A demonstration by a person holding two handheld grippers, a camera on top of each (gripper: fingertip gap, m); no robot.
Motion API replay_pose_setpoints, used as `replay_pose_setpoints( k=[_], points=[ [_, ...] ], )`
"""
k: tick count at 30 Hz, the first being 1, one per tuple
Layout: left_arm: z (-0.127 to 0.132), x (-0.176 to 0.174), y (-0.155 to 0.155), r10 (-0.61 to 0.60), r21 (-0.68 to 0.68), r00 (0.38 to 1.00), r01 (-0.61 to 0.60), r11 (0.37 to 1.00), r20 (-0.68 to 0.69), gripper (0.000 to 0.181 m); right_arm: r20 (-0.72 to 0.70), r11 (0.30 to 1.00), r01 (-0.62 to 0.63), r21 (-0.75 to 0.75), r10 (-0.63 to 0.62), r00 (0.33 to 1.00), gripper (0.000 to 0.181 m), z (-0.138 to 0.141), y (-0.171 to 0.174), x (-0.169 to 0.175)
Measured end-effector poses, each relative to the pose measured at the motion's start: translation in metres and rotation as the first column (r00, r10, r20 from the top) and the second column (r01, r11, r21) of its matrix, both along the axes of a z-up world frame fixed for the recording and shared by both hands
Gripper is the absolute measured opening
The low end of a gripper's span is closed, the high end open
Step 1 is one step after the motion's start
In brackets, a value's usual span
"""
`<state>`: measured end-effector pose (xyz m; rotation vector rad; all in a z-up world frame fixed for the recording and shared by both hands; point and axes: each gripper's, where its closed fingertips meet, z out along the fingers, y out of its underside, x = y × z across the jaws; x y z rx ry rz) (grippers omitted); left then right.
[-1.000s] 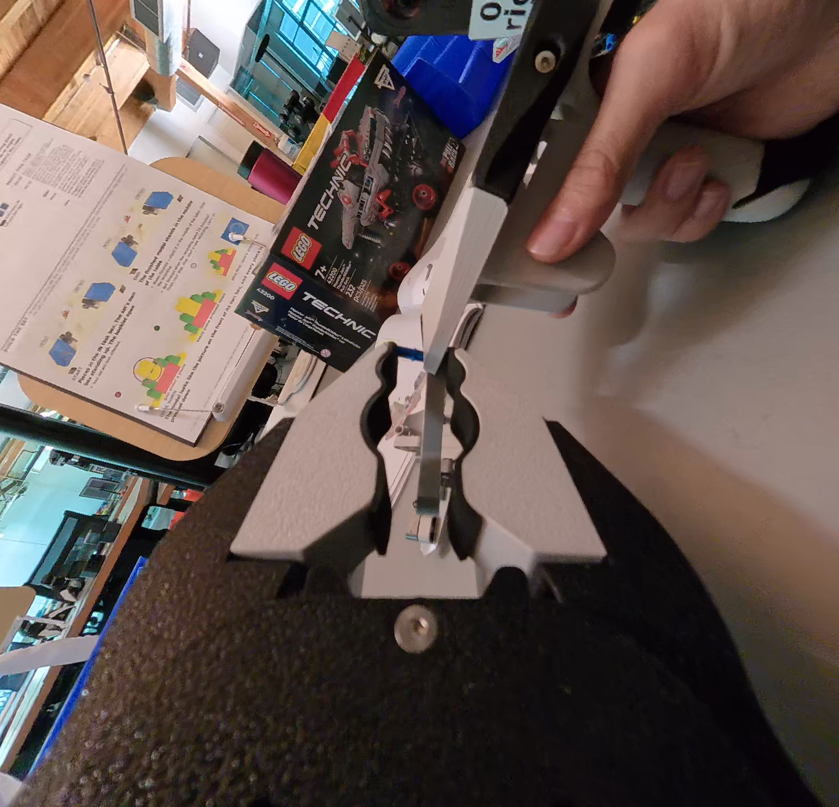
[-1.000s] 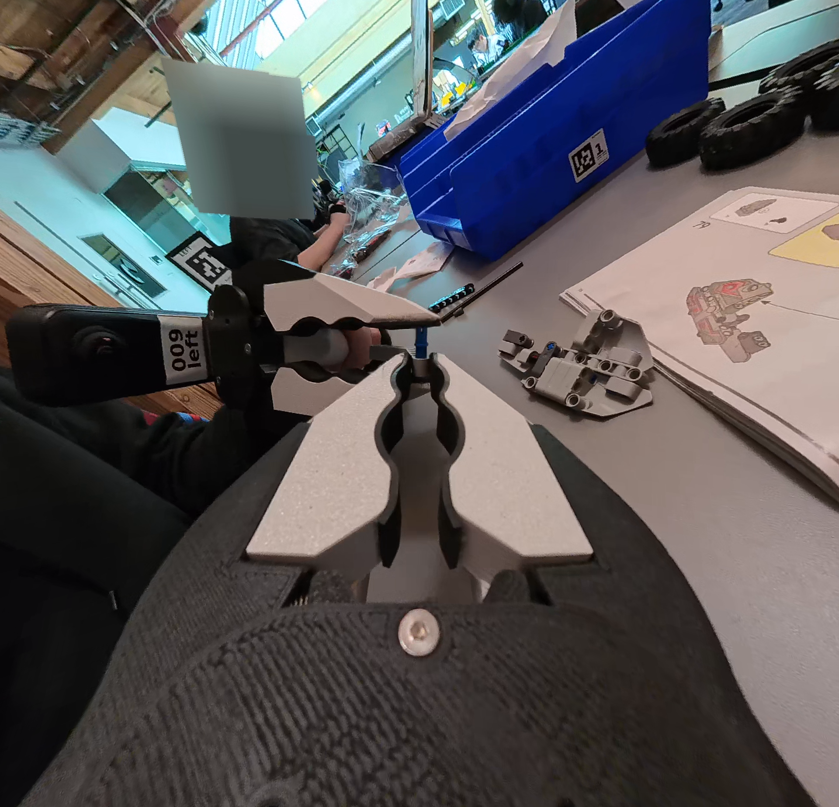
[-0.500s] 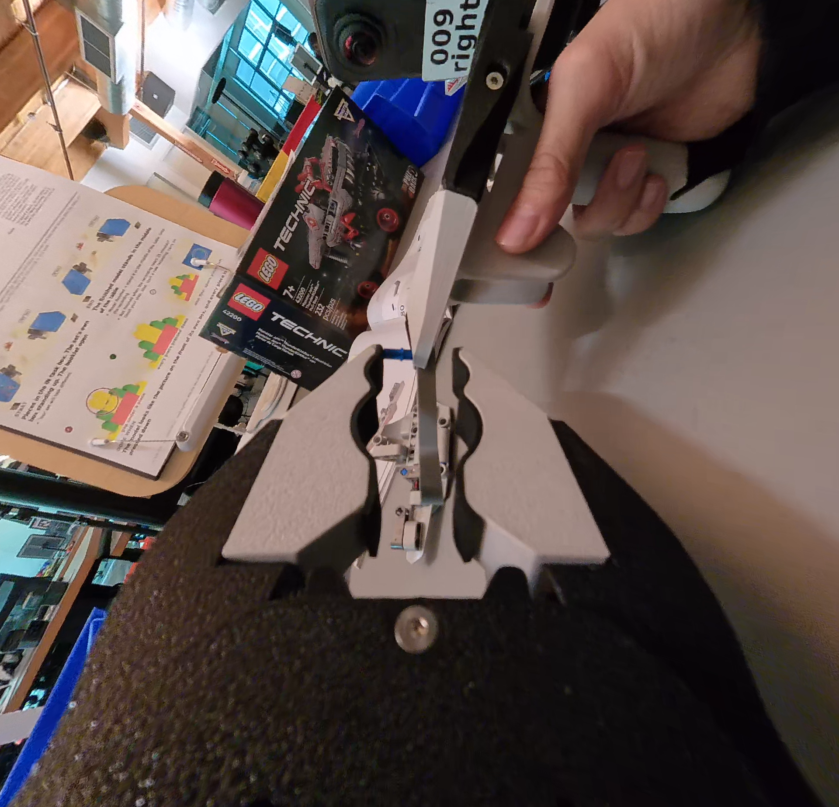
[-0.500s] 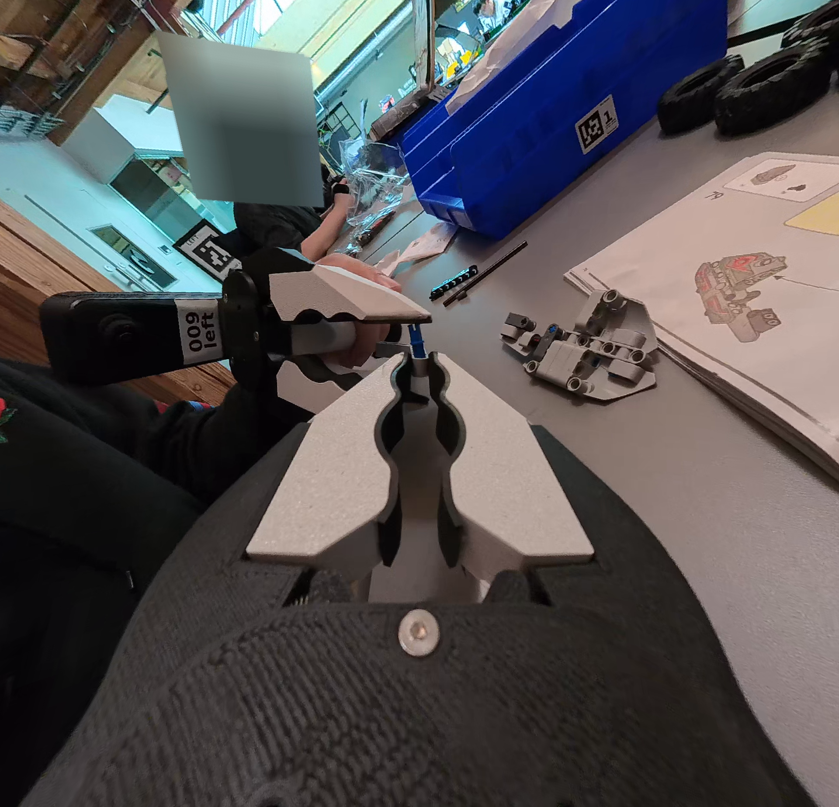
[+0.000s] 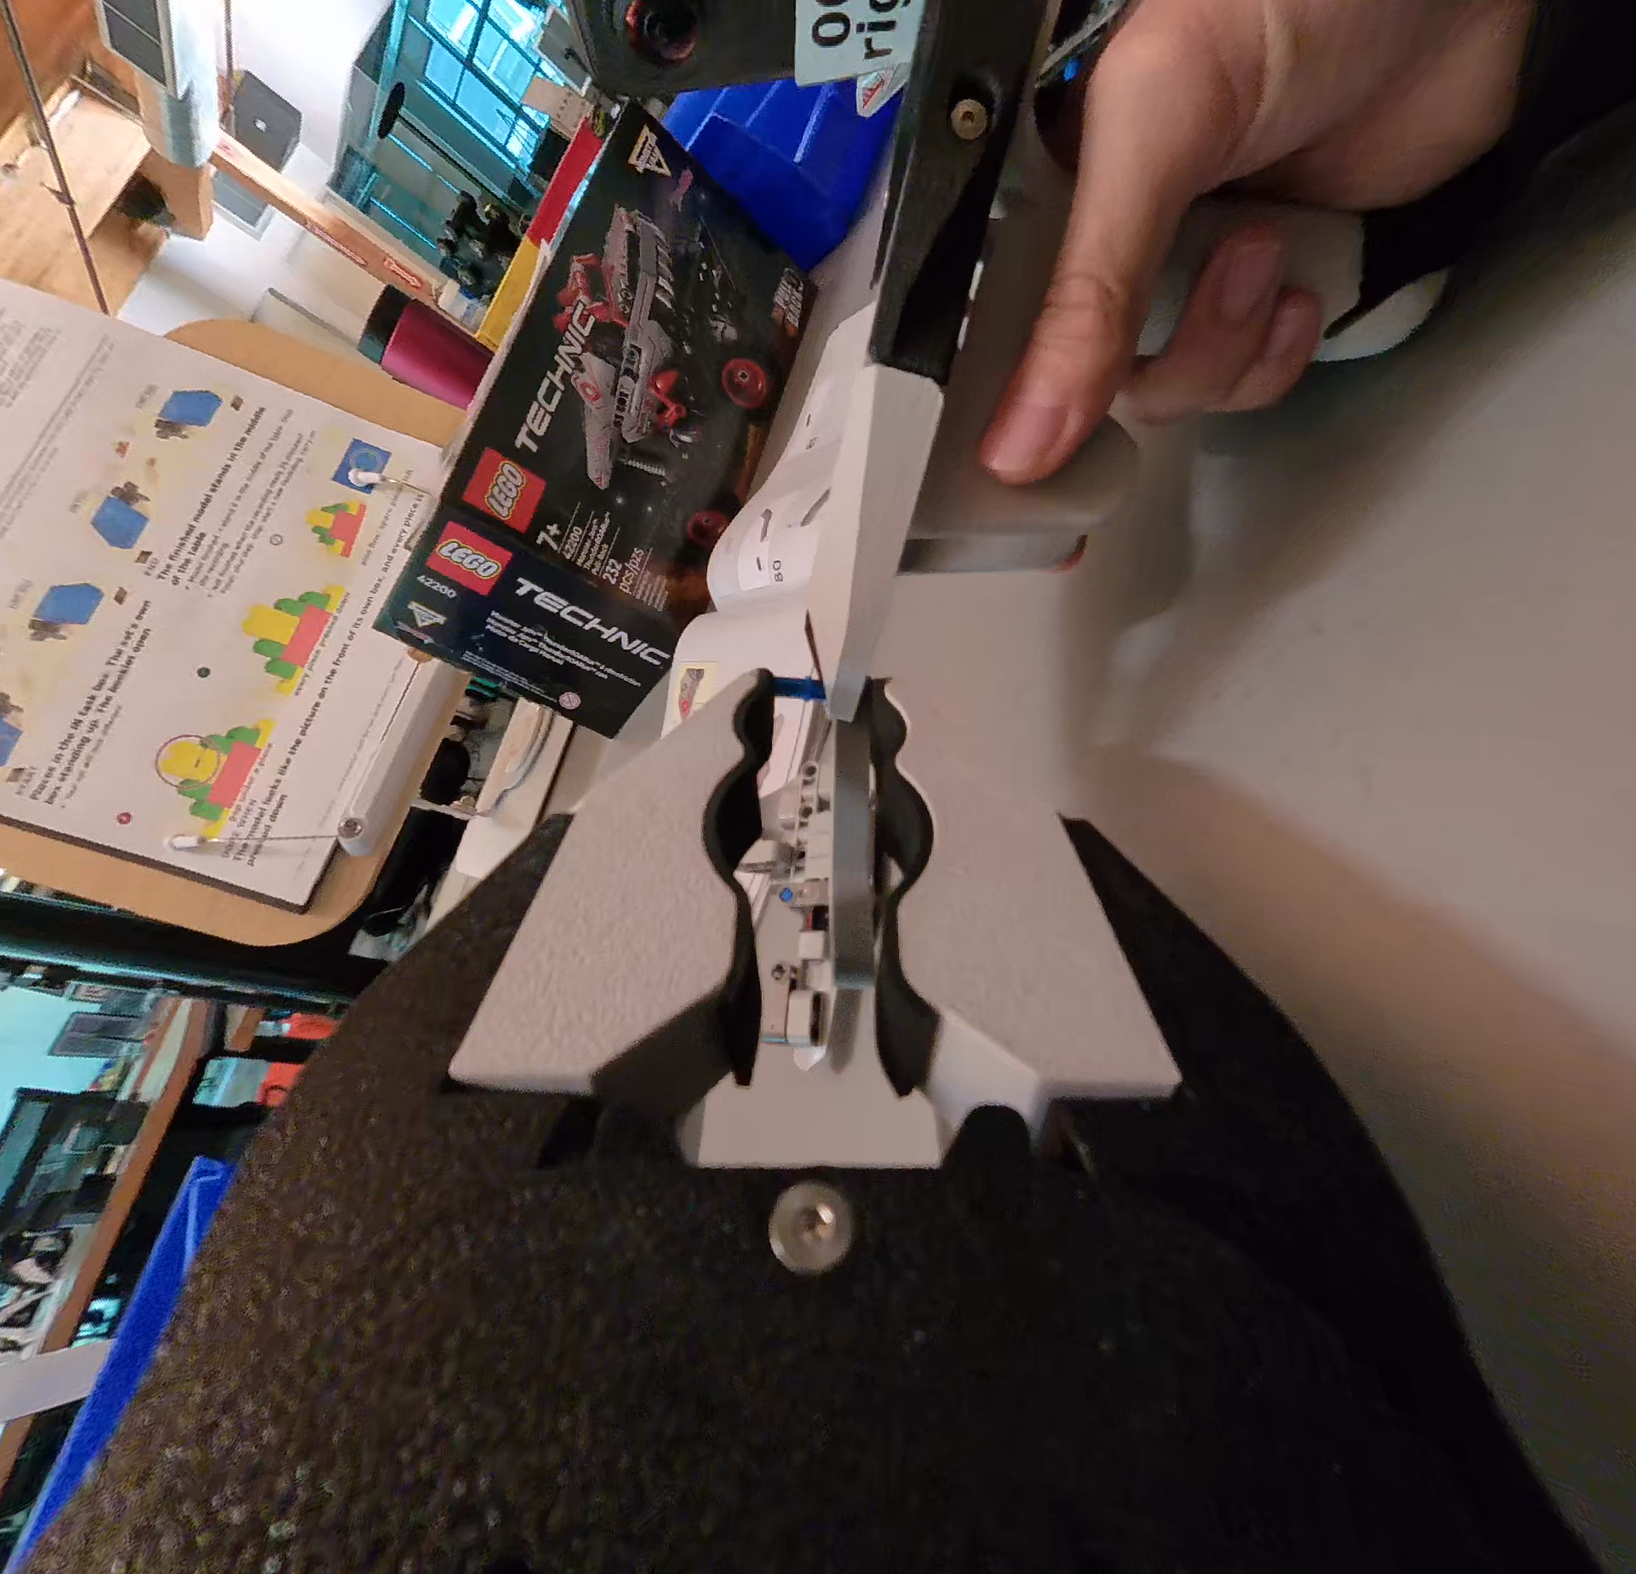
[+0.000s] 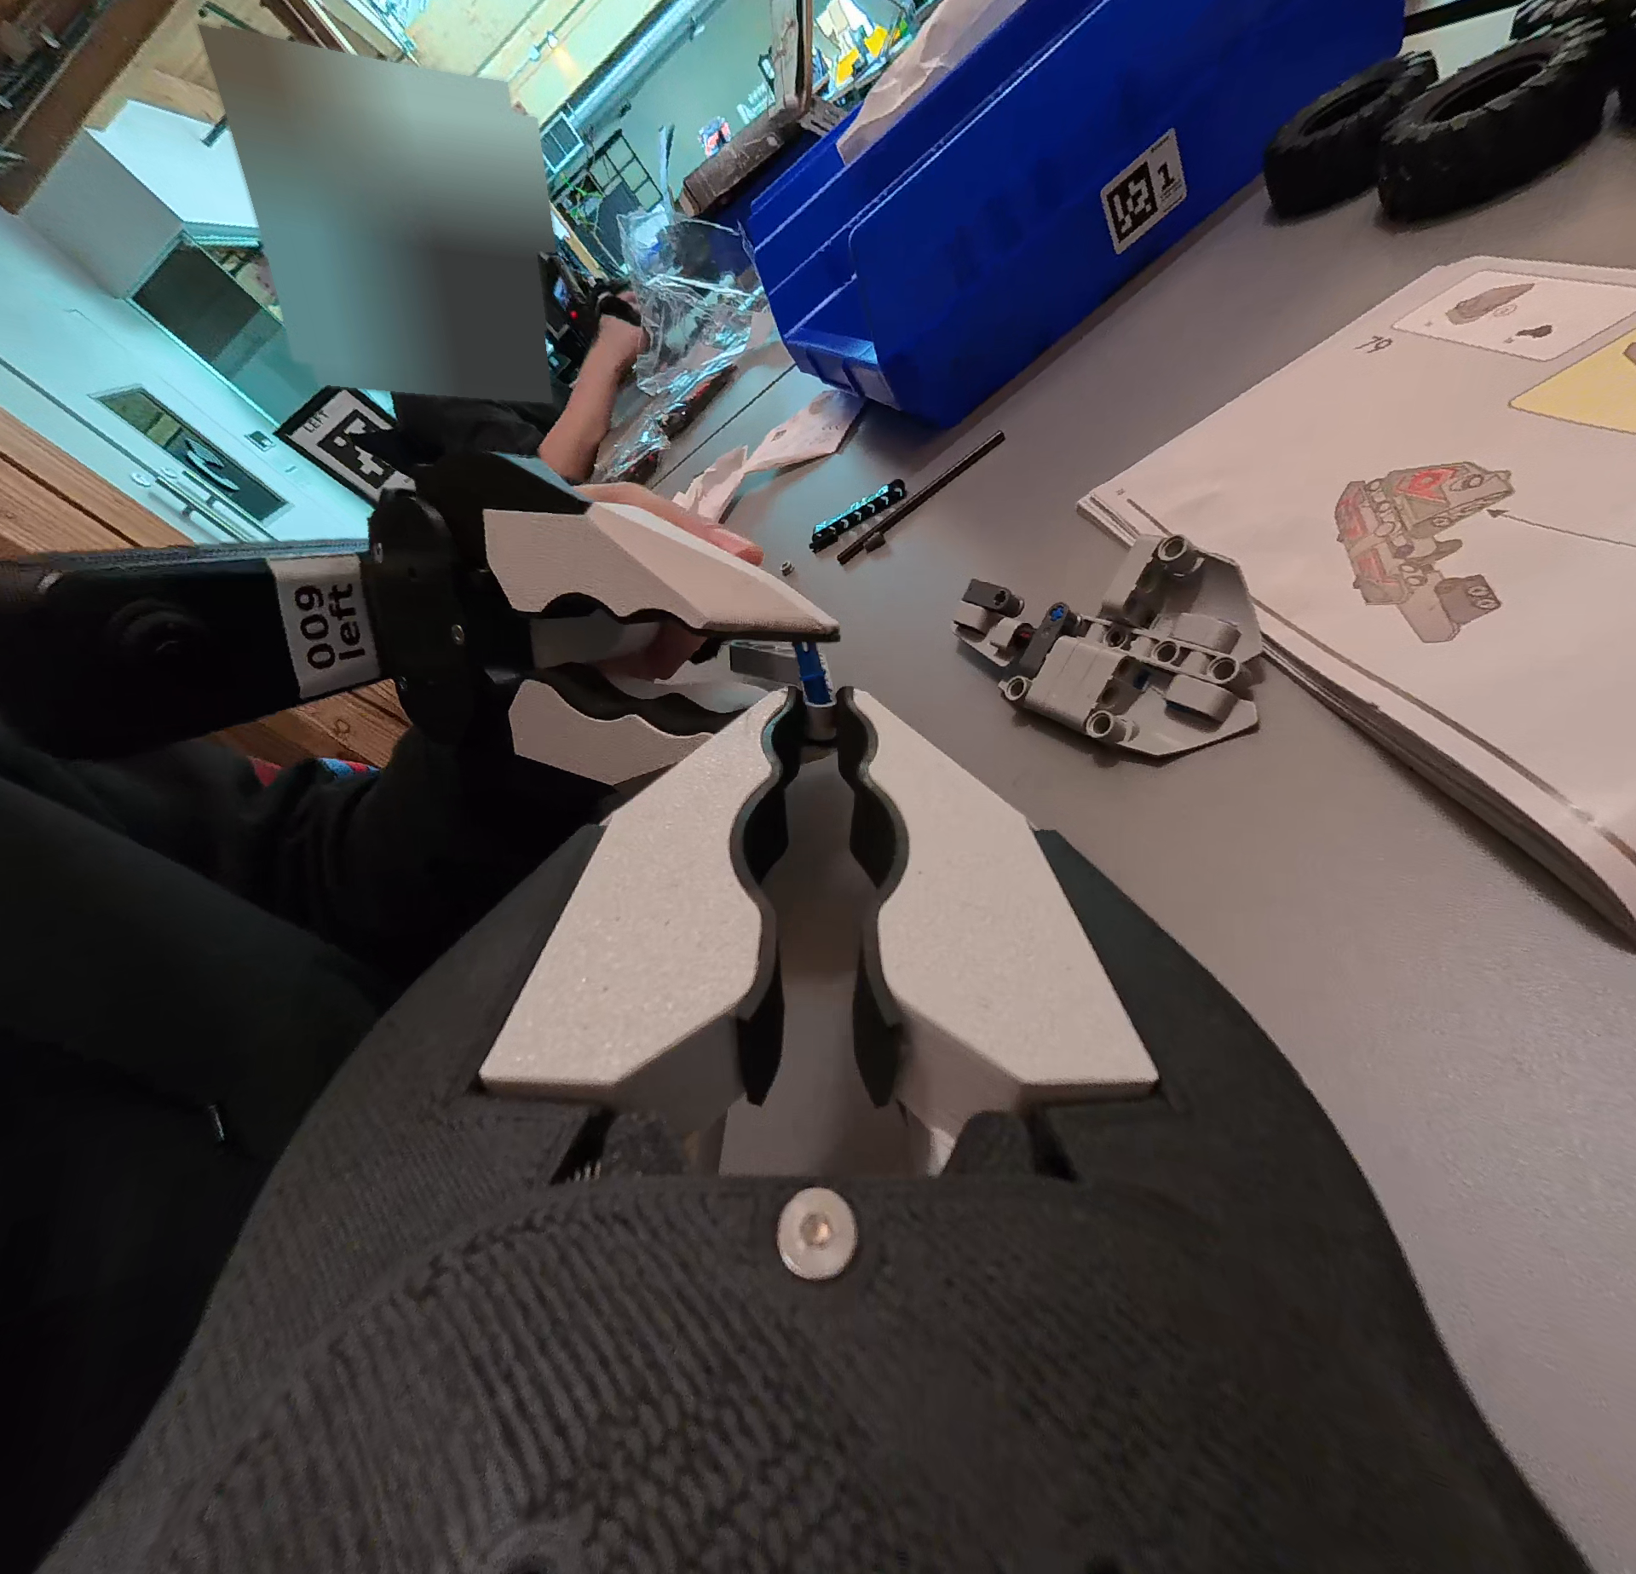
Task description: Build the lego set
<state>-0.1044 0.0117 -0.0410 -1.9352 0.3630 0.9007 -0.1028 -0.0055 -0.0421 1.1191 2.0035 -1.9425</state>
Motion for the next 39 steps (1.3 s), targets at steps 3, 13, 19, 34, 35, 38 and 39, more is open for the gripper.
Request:
replay_pose_setpoints(
  k=[3, 13, 19, 34, 35, 38, 39],
  points=[
    [-0.002, 0.001, 0.000, -0.001, 0.002, 1.000, 0.001, 1.000, 0.014, 0.018, -0.008, 1.000, -0.005, 0.019, 0.005, 1.000, 0.006, -0.001, -0.002, 0.001],
    [0.001, -0.005, 0.000, 0.083, -0.001, 0.997, -0.083, 0.997, -0.009, 0.018, 0.005, 1.000, 0.015, -0.013, -0.015, 1.000, 0.005, 0.001, 0.000, -0.001],
    [0.002, -0.004, 0.001, 0.079, 0.029, 0.996, -0.080, 0.996, 0.051, 0.019, 0.004, 0.999, 0.010, -0.033, -0.010, 1.000, 0.006, 0.003, 0.003, -0.001],
    [0.009, 0.002, 0.002, 0.030, 0.056, 1.000, -0.030, 0.998, 0.006, 0.019, -0.063, 1.000, 0.006, -0.012, -0.007, 0.998, 0.016, 0.007, 0.007, -0.001],
    [0.008, 0.002, 0.002, 0.031, 0.043, 1.000, -0.031, 0.999, -0.004, 0.019, -0.067, 1.000, -0.004, -0.011, 0.003, 0.998, 0.012, 0.007, 0.006, 0.001],
    [0.007, 0.002, 0.002, 0.028, 0.034, 0.999, -0.027, 0.999, -0.015, 0.018, -0.075, 1.000, -0.020, 0.009, 0.021, 0.997, 0.005, 0.006, 0.004, 0.004],
    [0.008, 0.003, 0.002, 0.026, 0.042, 1.000, -0.026, 0.999, -0.013, 0.018, -0.079, 1.000, -0.024, 0.012, 0.025, 0.997, 0.005, 0.006, 0.004, 0.004]
  ],
)
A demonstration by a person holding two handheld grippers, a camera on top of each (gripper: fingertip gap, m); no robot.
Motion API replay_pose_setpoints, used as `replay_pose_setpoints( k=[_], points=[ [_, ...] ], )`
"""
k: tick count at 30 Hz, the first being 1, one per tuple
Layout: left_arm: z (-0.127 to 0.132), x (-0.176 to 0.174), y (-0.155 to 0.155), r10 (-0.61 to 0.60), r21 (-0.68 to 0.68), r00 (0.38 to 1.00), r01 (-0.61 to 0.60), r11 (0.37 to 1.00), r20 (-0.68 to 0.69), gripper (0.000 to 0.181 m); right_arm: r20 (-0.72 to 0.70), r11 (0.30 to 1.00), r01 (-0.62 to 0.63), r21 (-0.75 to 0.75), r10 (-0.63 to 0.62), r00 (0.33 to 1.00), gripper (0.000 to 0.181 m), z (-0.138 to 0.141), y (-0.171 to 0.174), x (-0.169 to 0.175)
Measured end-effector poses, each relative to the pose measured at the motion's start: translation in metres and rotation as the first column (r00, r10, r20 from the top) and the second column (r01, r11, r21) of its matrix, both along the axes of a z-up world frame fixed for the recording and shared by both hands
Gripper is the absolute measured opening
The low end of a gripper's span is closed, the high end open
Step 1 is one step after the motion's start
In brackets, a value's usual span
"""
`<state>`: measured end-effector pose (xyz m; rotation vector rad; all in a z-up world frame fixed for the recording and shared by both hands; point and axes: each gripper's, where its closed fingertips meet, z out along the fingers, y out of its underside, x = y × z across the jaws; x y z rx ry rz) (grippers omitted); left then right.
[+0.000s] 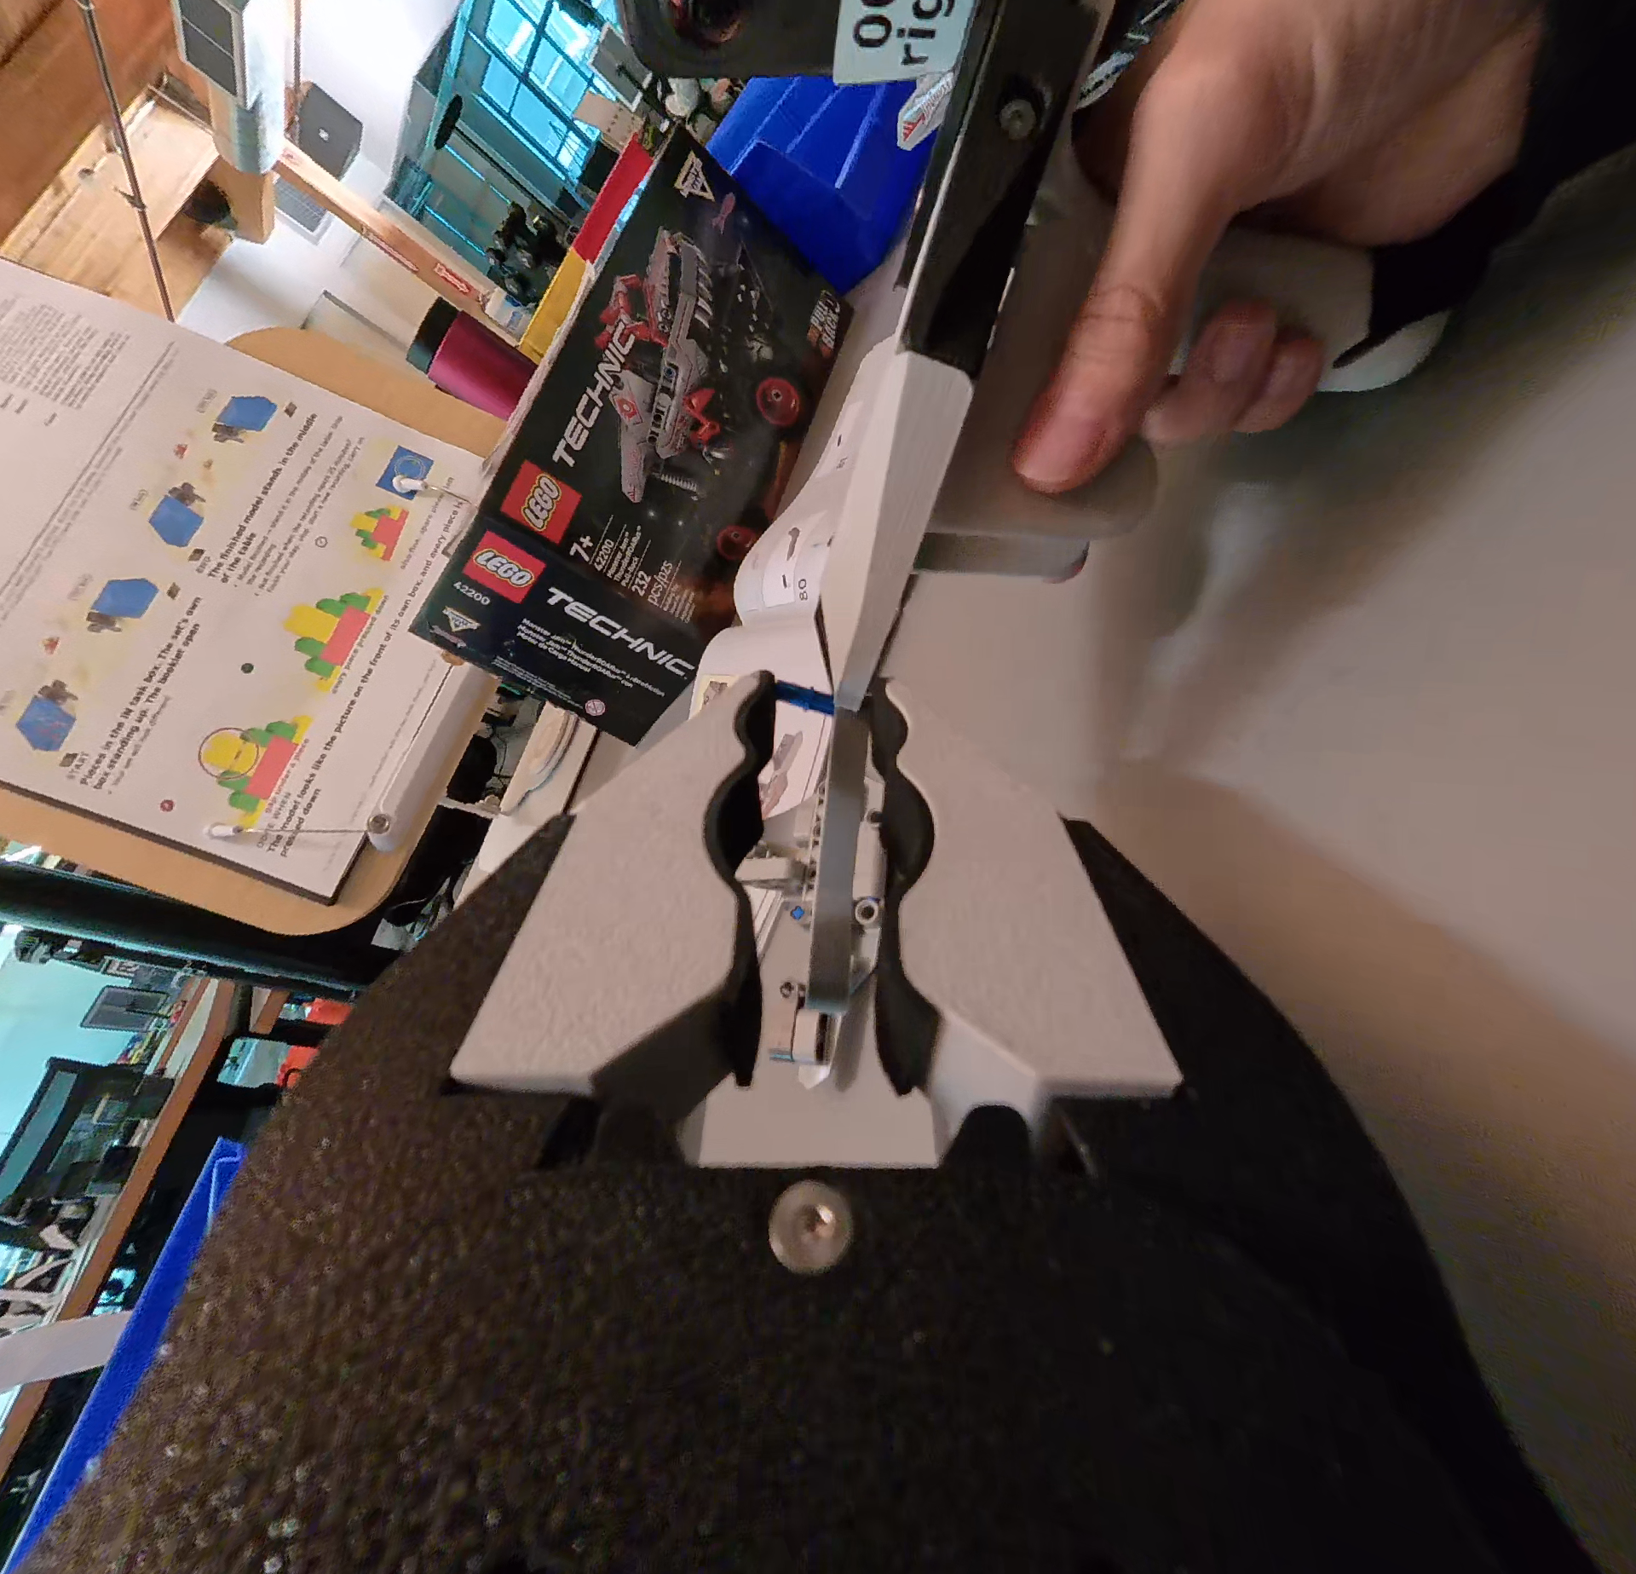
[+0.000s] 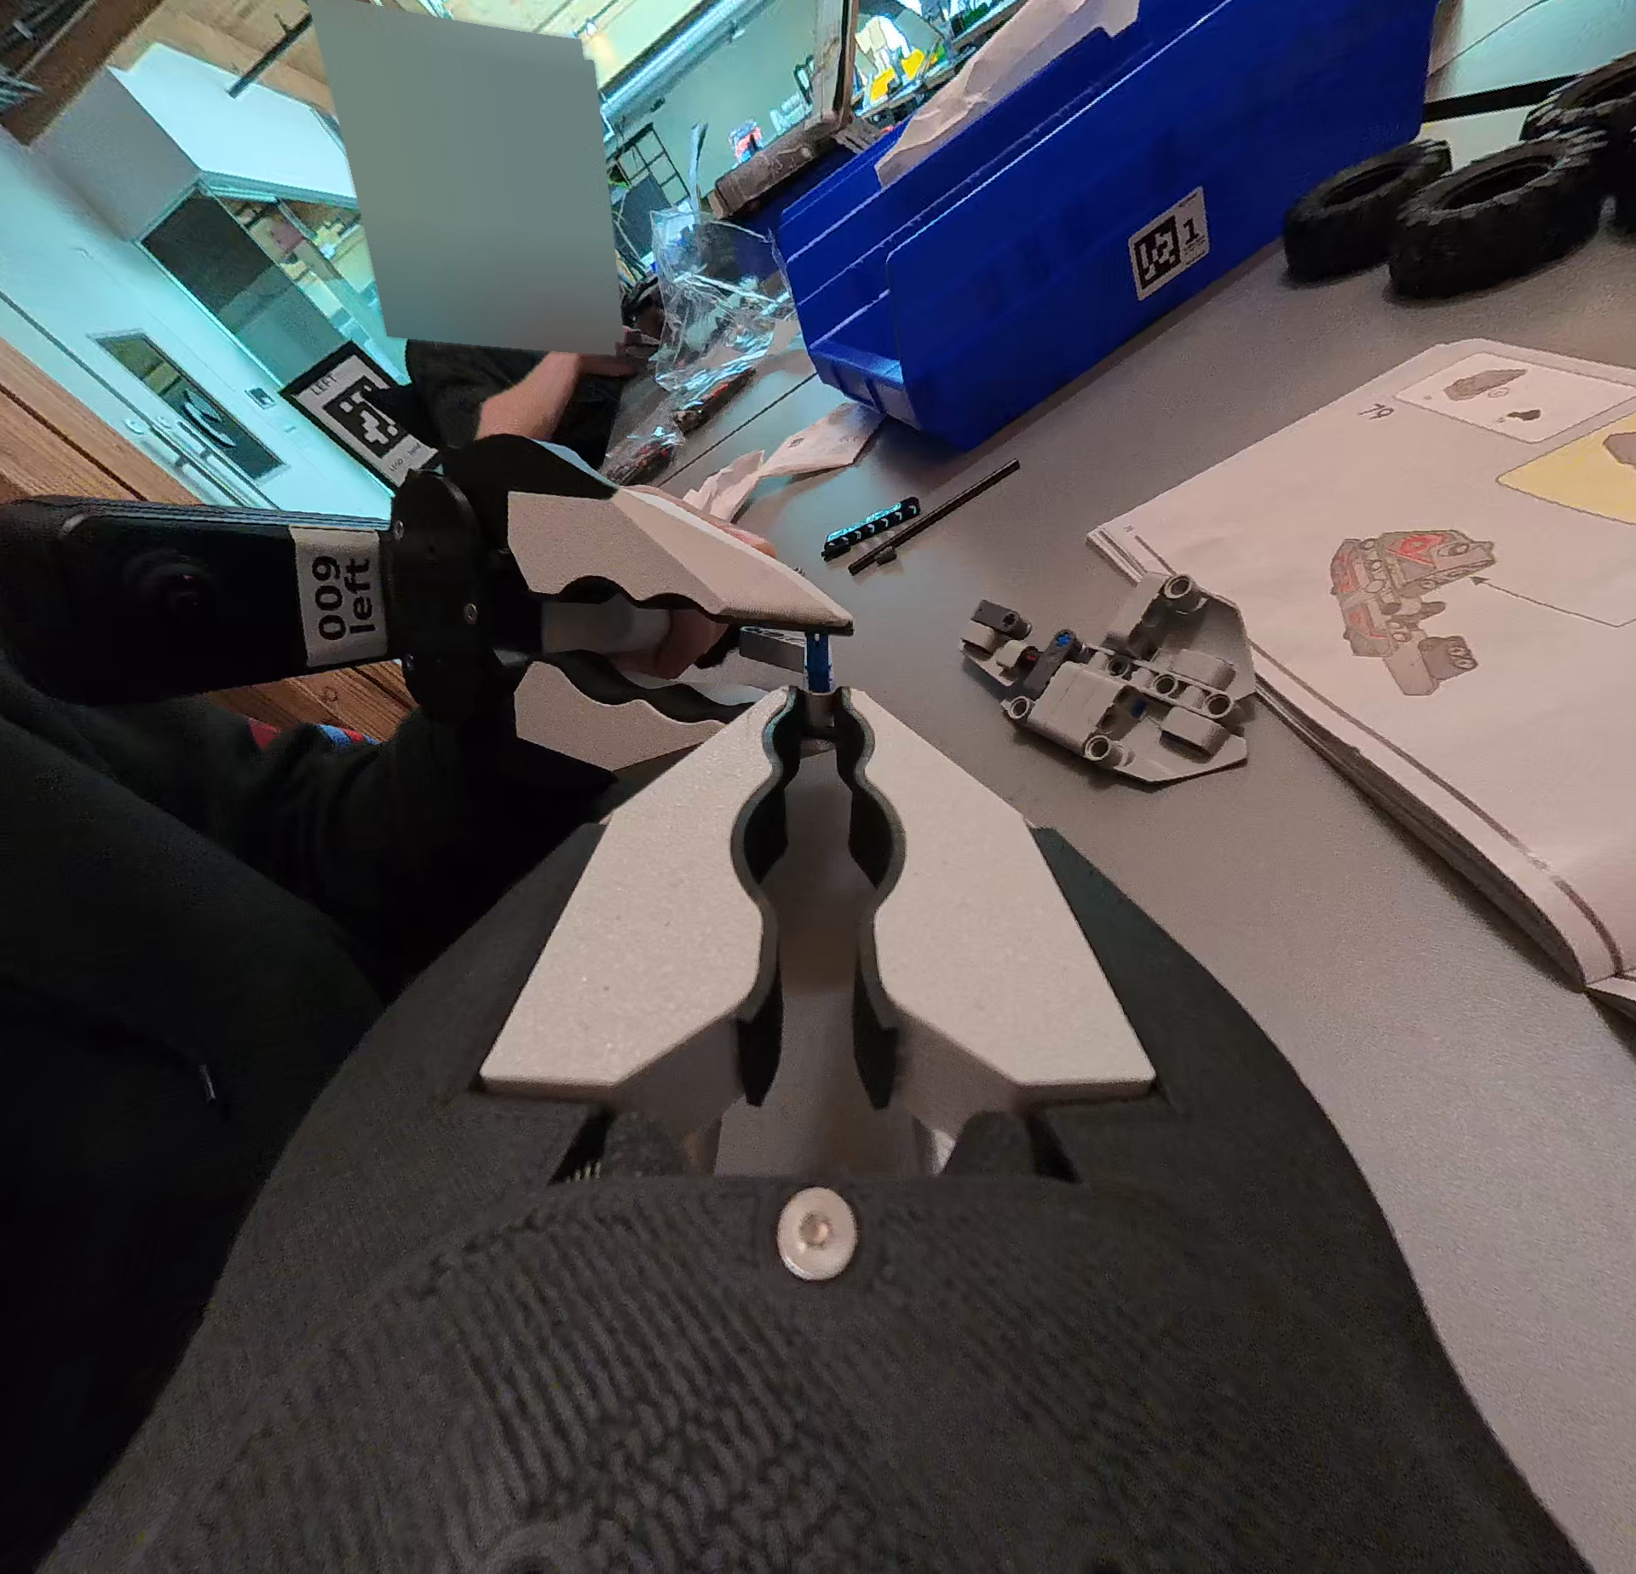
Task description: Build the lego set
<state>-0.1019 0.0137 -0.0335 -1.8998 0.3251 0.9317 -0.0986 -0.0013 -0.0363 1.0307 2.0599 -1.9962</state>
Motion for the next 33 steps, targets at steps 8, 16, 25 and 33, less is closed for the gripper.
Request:
replay_pose_setpoints(
  k=[8, 16, 25, 33],
  points=[
    [0.004, -0.004, 0.002, 0.036, 0.073, 0.998, -0.041, 0.997, 0.059, 0.019, 0.018, 0.997, 0.030, -0.069, -0.029, 0.999, 0.005, 0.006, 0.003, -0.003],
    [-0.003, -0.008, 0.003, 0.060, 0.083, 0.977, -0.079, 0.993, 0.205, 0.019, 0.023, 0.998, 0.049, -0.031, -0.049, 0.999, 0.005, 0.001, 0.004, -0.005],
    [-0.005, -0.002, 0.006, 0.032, 0.051, 0.990, -0.040, 0.998, 0.138, 0.019, 0.066, 0.999, 0.036, -0.030, -0.034, 0.997, 0.009, -0.003, 0.003, -0.005],
    [-0.006, -0.002, 0.008, 0.019, 0.049, 0.995, -0.024, 0.999, 0.093, 0.020, 0.061, 1.000, 0.018, -0.010, -0.018, 0.998, 0.006, -0.004, 0.003, -0.002]
  ],
)
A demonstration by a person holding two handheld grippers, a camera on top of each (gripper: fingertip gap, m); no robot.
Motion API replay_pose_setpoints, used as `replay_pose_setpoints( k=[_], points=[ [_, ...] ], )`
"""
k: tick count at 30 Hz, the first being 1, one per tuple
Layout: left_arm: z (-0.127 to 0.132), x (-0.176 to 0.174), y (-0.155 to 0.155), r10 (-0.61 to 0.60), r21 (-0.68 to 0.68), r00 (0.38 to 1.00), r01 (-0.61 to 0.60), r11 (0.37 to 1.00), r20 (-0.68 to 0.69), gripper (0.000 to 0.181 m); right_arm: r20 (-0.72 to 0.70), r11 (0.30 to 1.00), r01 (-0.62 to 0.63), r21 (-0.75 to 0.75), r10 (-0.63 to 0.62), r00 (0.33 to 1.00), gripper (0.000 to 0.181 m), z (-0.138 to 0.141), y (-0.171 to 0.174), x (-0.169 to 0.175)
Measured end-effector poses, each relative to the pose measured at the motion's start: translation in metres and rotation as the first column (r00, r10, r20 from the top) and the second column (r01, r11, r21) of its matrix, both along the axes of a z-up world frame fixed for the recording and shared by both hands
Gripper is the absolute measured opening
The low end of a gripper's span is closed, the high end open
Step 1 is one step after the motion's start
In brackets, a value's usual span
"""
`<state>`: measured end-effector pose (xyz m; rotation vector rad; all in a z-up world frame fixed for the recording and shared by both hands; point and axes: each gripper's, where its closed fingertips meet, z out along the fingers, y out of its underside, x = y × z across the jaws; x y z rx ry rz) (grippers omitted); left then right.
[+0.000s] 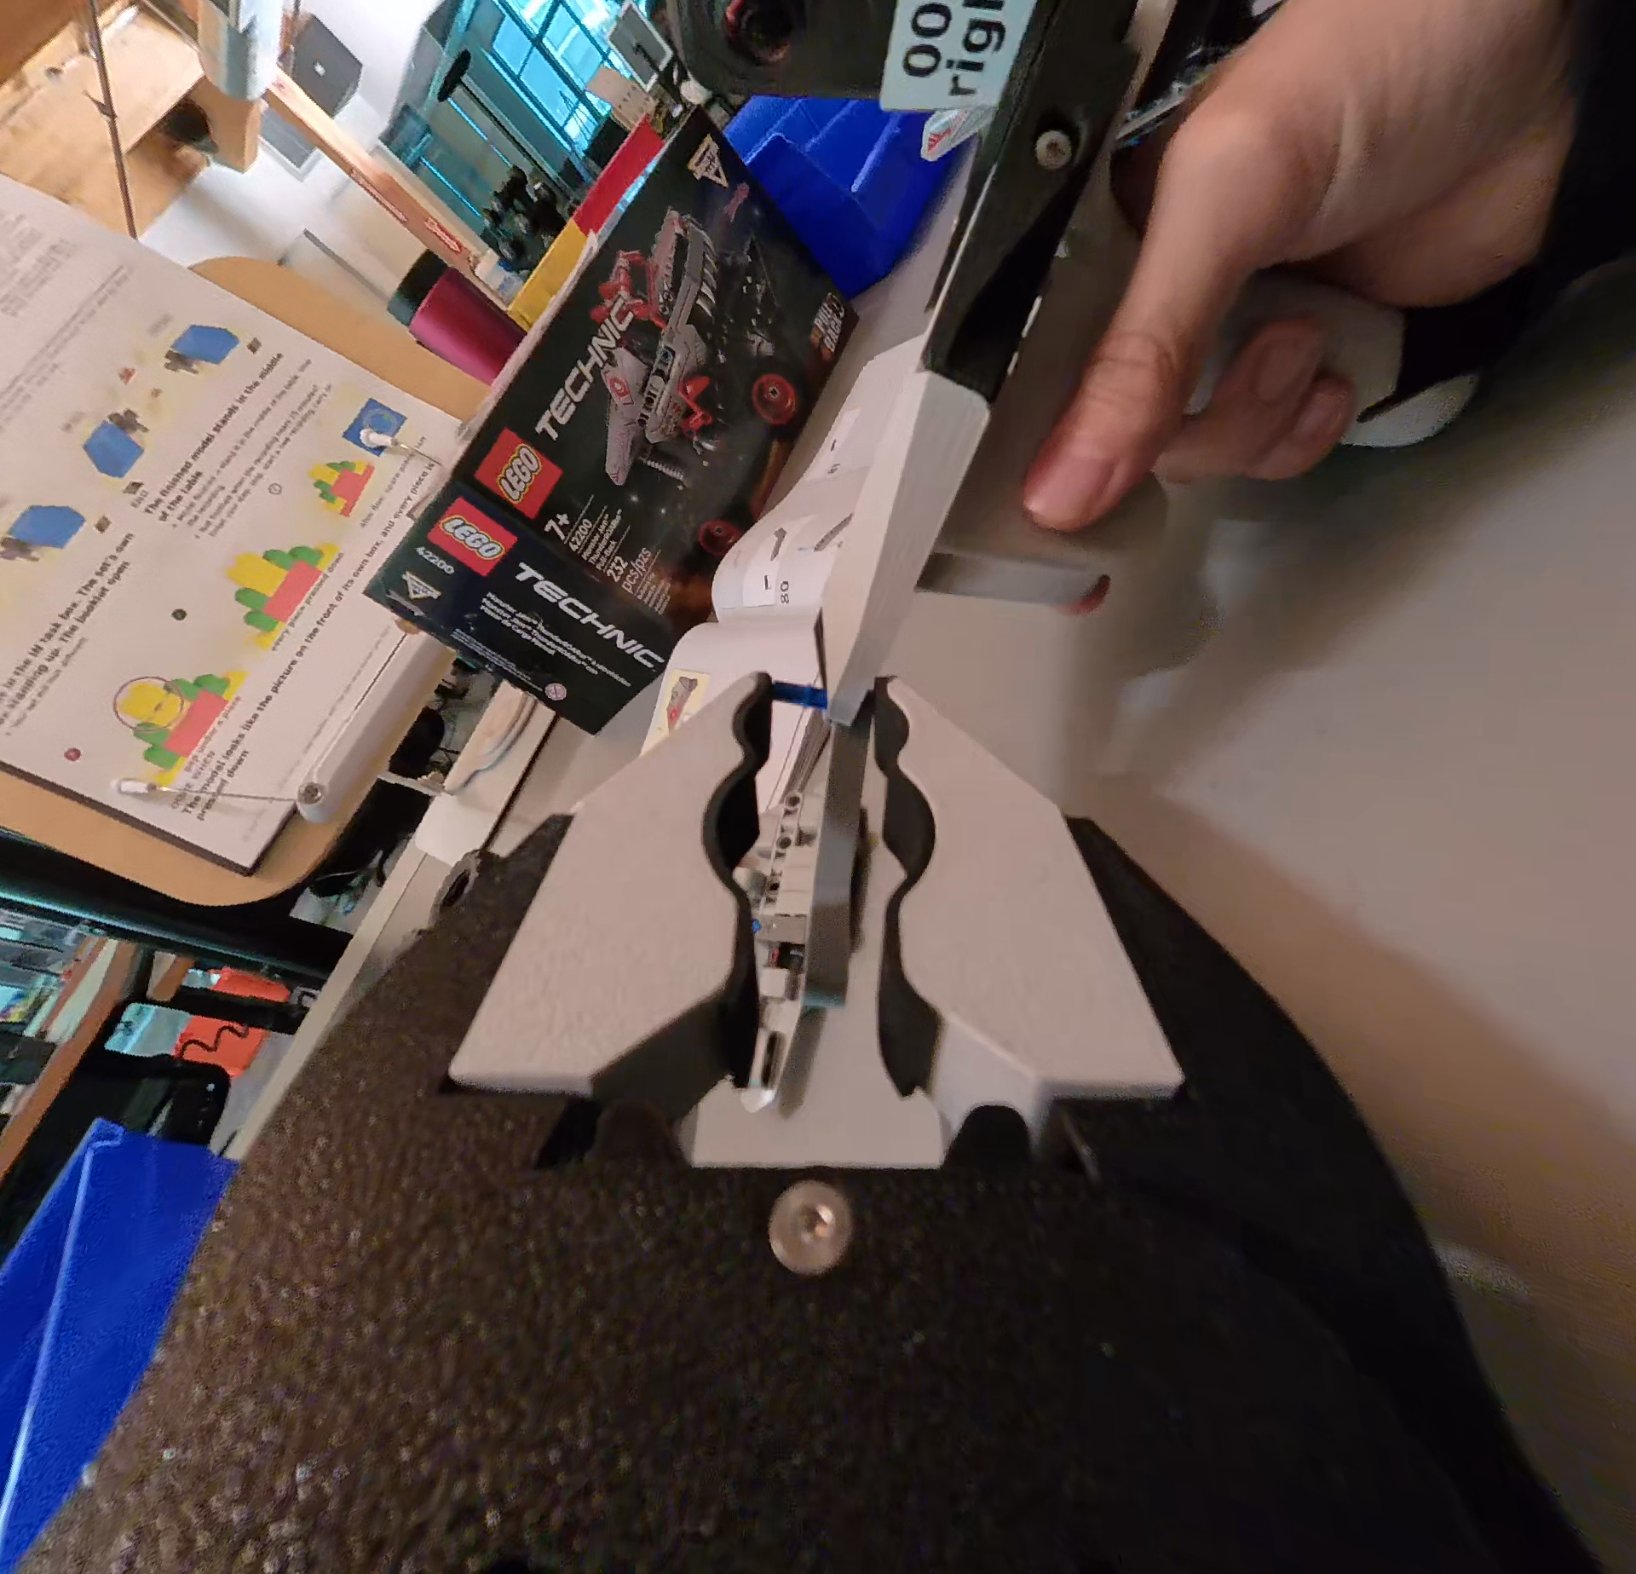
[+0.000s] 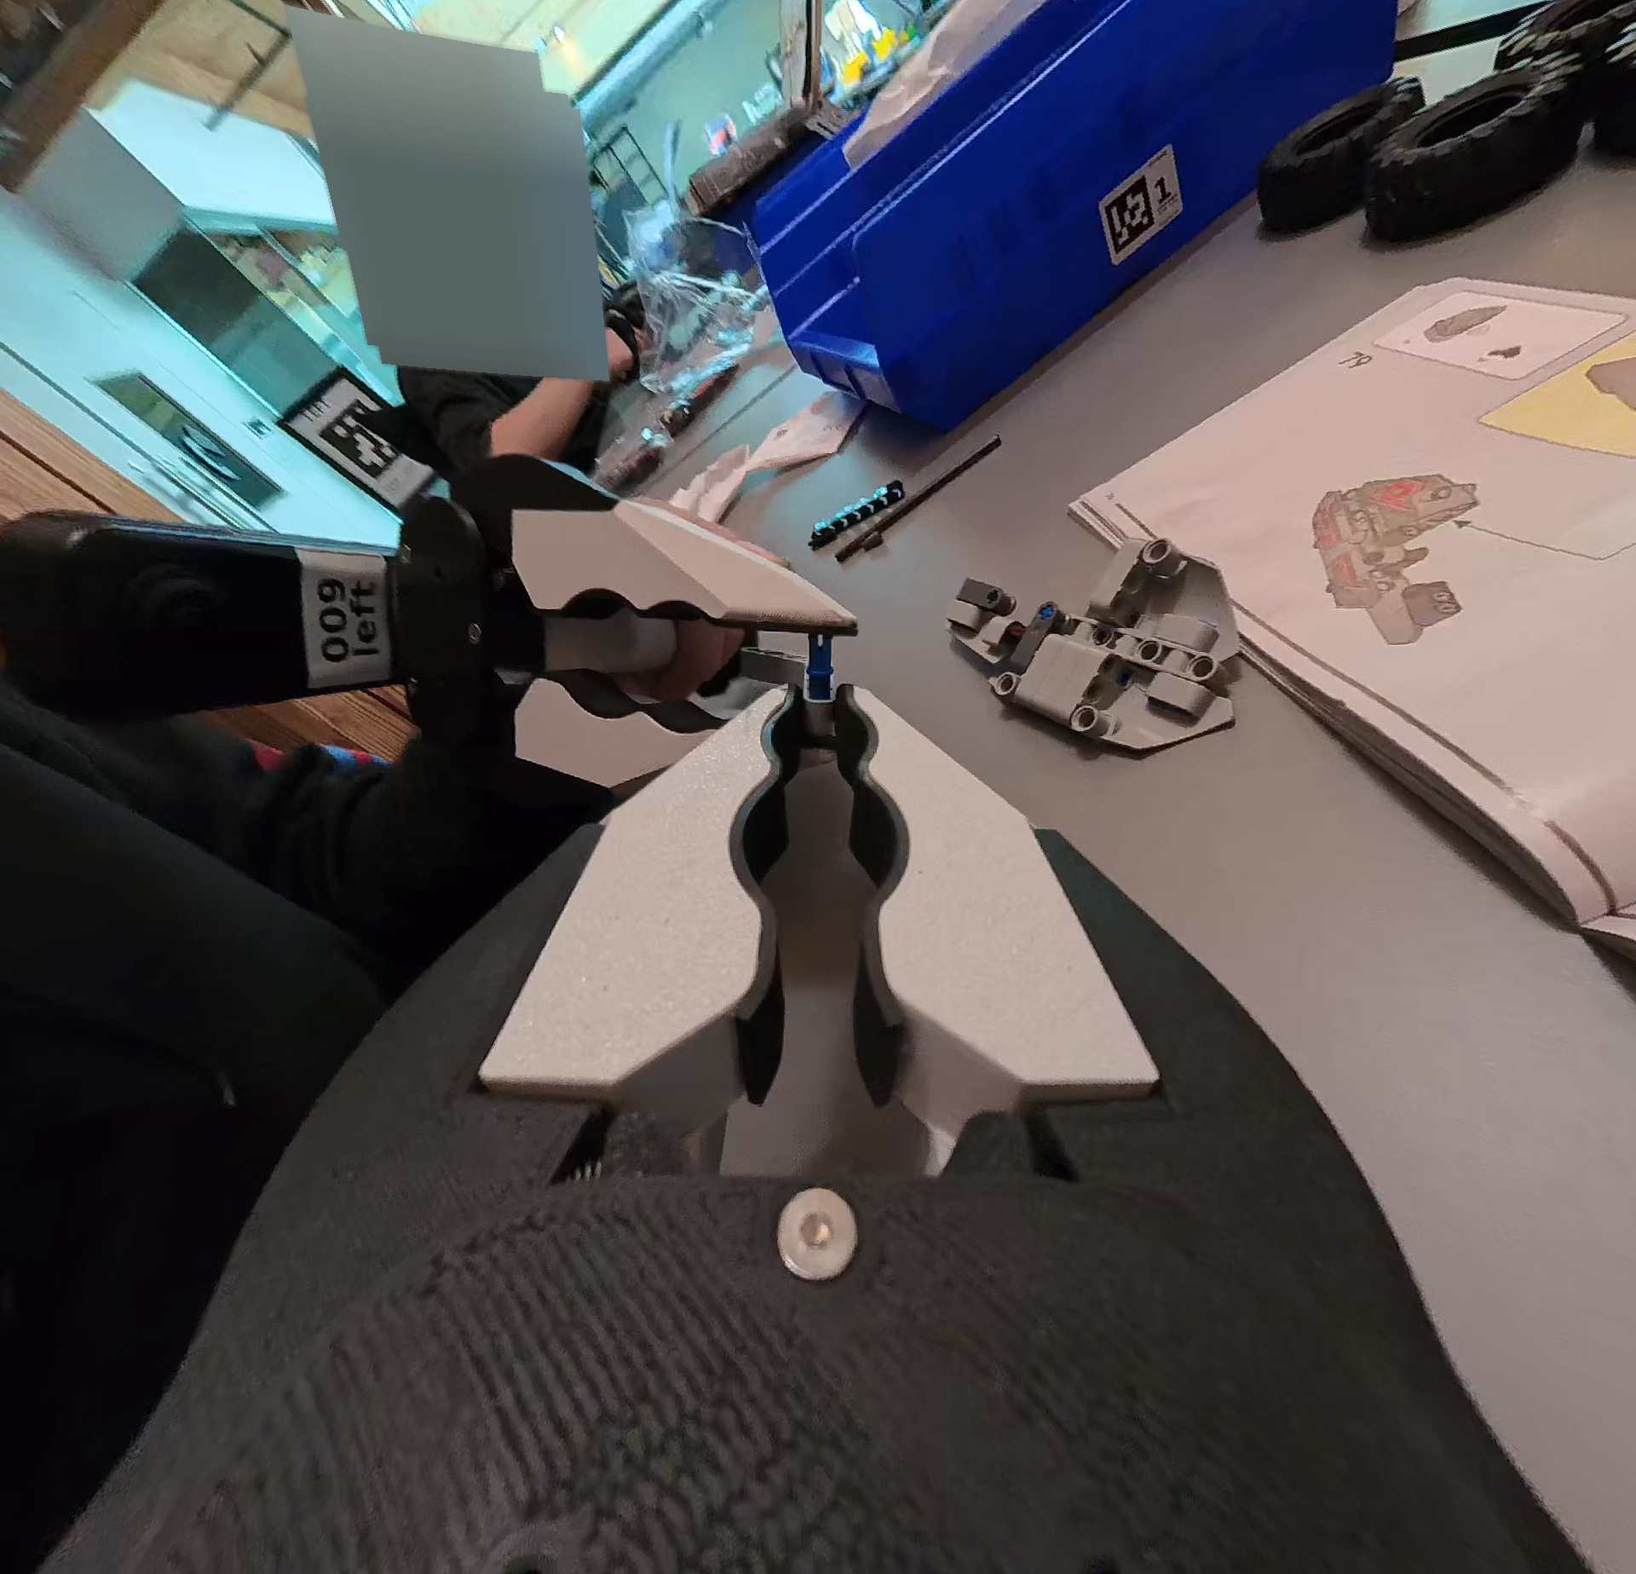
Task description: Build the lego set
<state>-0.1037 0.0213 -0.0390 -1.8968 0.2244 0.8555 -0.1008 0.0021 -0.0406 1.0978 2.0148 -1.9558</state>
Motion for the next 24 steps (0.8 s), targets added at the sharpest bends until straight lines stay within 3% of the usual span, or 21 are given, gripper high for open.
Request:
replay_pose_setpoints(
  k=[8, 14, 18, 21, 24],
  points=[
    [-0.003, -0.001, -0.002, 0.007, -0.011, 0.998, -0.007, 1.000, 0.065, 0.020, 0.014, 1.000, 0.001, -0.020, -0.001, 1.000, 0.006, 0.001, -0.001, 0.000],
    [-0.001, -0.001, -0.003, 0.038, -0.026, 0.999, -0.037, 0.999, 0.030, 0.019, 0.019, 0.999, 0.009, -0.038, -0.009, 1.000, 0.006, 0.002, -0.002, -0.001],
    [-0.004, 0.000, -0.002, 0.000, -0.019, 0.996, 0.002, 1.000, 0.093, 0.019, 0.036, 1.000, 0.013, -0.023, -0.012, 0.999, 0.006, -0.001, -0.002, -0.001],
    [-0.005, -0.002, -0.007, -0.015, -0.045, 0.999, 0.017, 0.999, 0.050, 0.021, 0.048, 0.999, 0.016, -0.049, -0.014, 0.999, 0.006, 0.000, 0.001, -0.003],
    [-0.001, 0.003, -0.006, -0.045, -0.024, 0.999, 0.045, 0.999, 0.011, 0.011, 0.063, 0.996, 0.041, -0.081, -0.036, 0.997, 0.006, 0.002, 0.008, -0.007]
  ],
)
